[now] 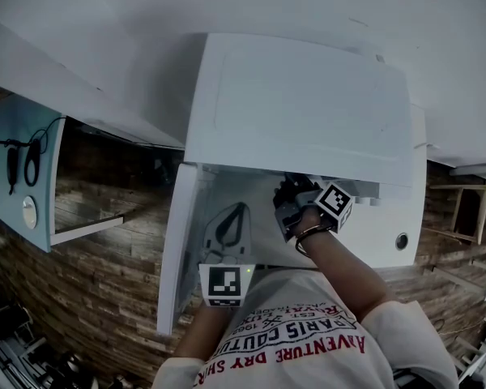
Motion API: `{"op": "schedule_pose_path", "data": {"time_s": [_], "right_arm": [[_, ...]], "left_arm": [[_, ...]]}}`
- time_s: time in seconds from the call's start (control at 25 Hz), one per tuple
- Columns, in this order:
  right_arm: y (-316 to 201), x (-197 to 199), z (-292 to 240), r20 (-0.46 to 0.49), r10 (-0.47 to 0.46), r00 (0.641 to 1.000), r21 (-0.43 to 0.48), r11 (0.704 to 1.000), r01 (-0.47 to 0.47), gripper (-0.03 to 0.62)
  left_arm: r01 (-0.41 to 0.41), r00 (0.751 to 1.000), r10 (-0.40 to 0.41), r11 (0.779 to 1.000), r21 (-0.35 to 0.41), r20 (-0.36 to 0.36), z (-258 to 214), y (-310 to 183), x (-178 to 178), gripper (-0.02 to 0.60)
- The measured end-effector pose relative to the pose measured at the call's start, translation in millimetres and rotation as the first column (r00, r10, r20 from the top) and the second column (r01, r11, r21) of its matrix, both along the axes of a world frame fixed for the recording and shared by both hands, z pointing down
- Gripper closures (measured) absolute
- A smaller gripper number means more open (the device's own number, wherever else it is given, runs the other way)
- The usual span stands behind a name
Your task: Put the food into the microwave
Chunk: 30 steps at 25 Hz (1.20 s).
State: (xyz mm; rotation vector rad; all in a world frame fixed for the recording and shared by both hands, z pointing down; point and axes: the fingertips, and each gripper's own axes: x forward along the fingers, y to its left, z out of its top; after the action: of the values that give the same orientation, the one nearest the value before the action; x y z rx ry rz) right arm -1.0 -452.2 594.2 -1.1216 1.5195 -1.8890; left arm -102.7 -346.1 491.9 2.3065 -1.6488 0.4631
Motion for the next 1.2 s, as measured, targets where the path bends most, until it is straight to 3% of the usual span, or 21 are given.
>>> {"op": "schedule_pose_path", "data": {"time_s": [0.12, 0.28, 0.44, 0.6, 0.64, 0.68, 0.8, 0.84, 0.88, 1.0, 1.12, 1.2], "right_arm": [[-0.5, -4.5, -1.8, -0.06, -0.071, 0.996, 0.015, 0.997, 0.072, 0.569], [1.0, -8.3, -4.4, -0.207, -0.18, 0.962, 0.065, 0.978, 0.197, 0.561], [3.6, -12.1, -14.2, -0.277, -0.212, 0.937, 0.159, 0.952, 0.263, 0.47], [9.9, -19.5, -16.8, -0.405, -0.299, 0.864, 0.17, 0.904, 0.393, 0.434], [12.0, -21.9, -16.3, -0.457, -0.337, 0.823, 0.161, 0.879, 0.45, 0.408], [15.3, -24.3, -14.6, -0.524, -0.386, 0.759, 0.139, 0.84, 0.524, 0.4], [25.9, -26.9, -6.5, -0.733, -0.5, 0.461, 0.014, 0.667, 0.745, 0.401], [27.5, -26.8, -6.1, -0.773, -0.509, 0.379, -0.022, 0.618, 0.786, 0.402], [28.7, -26.3, -6.2, -0.794, -0.516, 0.321, -0.052, 0.583, 0.811, 0.404], [34.3, -20.6, 2.3, -0.809, -0.546, 0.215, -0.134, 0.528, 0.838, 0.404], [37.2, -16.7, 7.5, -0.822, -0.55, 0.149, -0.187, 0.507, 0.841, 0.41], [42.2, -13.6, 13.2, -0.823, -0.564, 0.068, -0.248, 0.465, 0.85, 0.411]], "left_arm": [[-0.004, 1.0, 0.004, 1.0, -0.001, -0.004, 0.0, 0.1, 0.7, 0.574], [-0.017, 1.0, 0.017, 1.0, -0.009, -0.025, 1.4, -0.1, 3.2, 0.574], [-0.014, 0.999, 0.013, 1.0, -0.016, -0.042, 2.7, 2.0, 2.6, 0.574], [-0.013, 0.998, 0.011, 1.0, -0.028, -0.065, 4.6, 4.2, 1.4, 0.574], [-0.013, 0.998, 0.011, 1.0, -0.029, -0.067, 4.6, 4.2, 1.5, 0.574], [-0.015, 0.998, 0.013, 1.0, -0.028, -0.067, 4.4, 4.1, 1.8, 0.574], [-0.028, 0.997, 0.026, 0.999, -0.021, -0.072, 2.4, 4.7, 5.0, 0.574], [-0.034, 0.997, 0.032, 0.999, -0.02, -0.075, 1.9, 5.4, 6.5, 0.574], [-0.039, 0.996, 0.037, 0.999, -0.019, -0.079, 1.5, 6.1, 8.0, 0.574], [-0.047, 0.995, 0.045, 0.999, -0.02, -0.087, 1.2, 8.8, 11.5, 0.574], [-0.057, 0.995, 0.055, 0.998, -0.028, -0.087, 2.3, 12.0, 13.4, 0.574], [-0.067, 0.994, 0.064, 0.997, -0.033, -0.087, 3.0, 14.2, 15.0, 0.574]]}}
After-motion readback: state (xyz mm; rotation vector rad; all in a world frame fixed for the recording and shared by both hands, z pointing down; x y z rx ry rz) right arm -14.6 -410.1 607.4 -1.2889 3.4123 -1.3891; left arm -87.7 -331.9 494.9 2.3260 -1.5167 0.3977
